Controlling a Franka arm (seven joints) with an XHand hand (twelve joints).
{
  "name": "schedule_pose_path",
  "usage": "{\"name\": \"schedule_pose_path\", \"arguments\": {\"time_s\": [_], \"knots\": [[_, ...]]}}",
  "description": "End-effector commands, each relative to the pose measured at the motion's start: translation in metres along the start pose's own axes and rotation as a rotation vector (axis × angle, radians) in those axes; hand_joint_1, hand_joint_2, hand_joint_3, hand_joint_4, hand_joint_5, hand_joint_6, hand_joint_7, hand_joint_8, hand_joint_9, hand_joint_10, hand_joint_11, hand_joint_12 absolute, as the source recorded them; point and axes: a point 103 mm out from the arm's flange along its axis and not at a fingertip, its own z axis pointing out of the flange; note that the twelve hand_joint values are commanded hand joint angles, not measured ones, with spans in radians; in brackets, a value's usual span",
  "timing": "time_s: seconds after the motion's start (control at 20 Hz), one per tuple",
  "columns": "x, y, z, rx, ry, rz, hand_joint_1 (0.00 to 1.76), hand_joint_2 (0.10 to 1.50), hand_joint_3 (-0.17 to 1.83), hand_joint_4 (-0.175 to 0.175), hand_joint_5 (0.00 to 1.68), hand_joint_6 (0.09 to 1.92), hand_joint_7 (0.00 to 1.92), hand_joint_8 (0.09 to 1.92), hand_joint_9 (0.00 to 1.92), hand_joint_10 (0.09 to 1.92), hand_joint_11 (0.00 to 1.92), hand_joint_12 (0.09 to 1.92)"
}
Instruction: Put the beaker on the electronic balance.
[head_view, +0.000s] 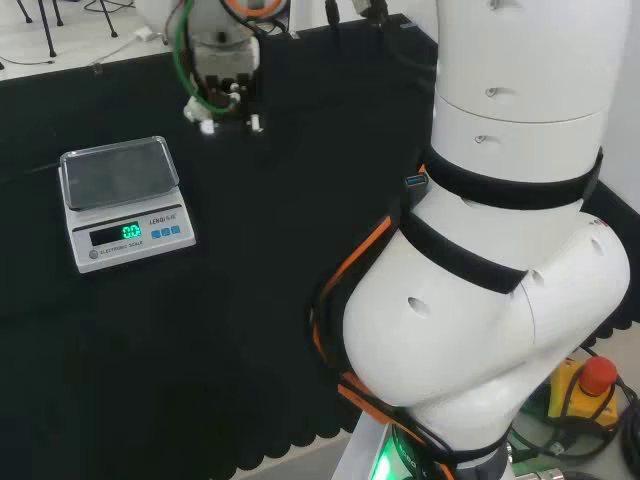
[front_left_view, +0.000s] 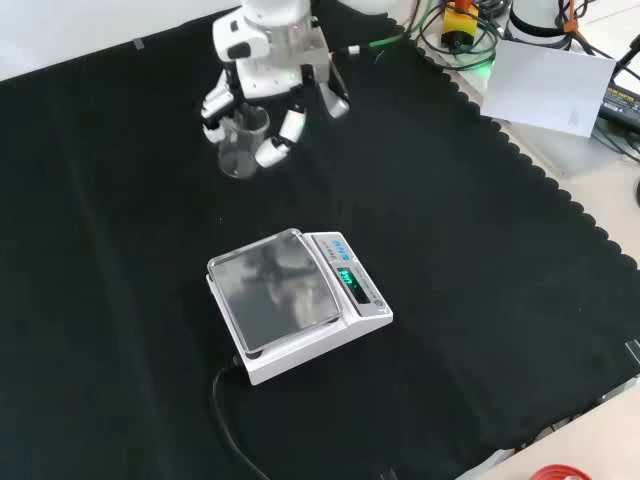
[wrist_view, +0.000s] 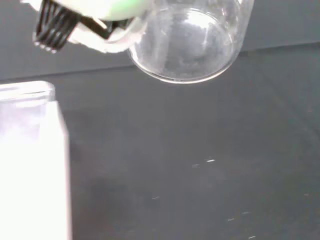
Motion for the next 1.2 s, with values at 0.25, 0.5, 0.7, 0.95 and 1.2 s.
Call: {"name": "schedule_pose_path", "arguments": {"time_s": [0.25, 0.5, 0.7, 0.95, 1.2], "knots": [[0.075, -0.011, -0.002, 0.007, -0.019, -0.135, 1.16, 0.61, 0.85, 0.097, 0.56, 1.33, 0.69, 1.03, 1.13, 0.68, 1.03, 1.1], [0.129, -0.003, 0.021, 0.044, -0.013, -0.223, 1.16, 0.61, 0.85, 0.096, 0.57, 1.33, 0.69, 1.03, 1.13, 0.68, 1.03, 1.1], [0.155, -0.003, 0.041, 0.075, -0.016, -0.263, 1.16, 0.61, 0.85, 0.095, 0.58, 1.32, 0.69, 1.03, 1.13, 0.68, 1.03, 1.1], [0.174, -0.007, 0.074, 0.114, -0.032, -0.289, 1.16, 0.61, 0.86, 0.093, 0.59, 1.32, 0.69, 1.03, 1.14, 0.68, 1.03, 1.09], [0.173, -0.006, 0.088, 0.134, -0.055, -0.286, 1.16, 0.61, 0.86, 0.09, 0.61, 1.31, 0.7, 1.03, 1.14, 0.68, 1.04, 1.09]]}}
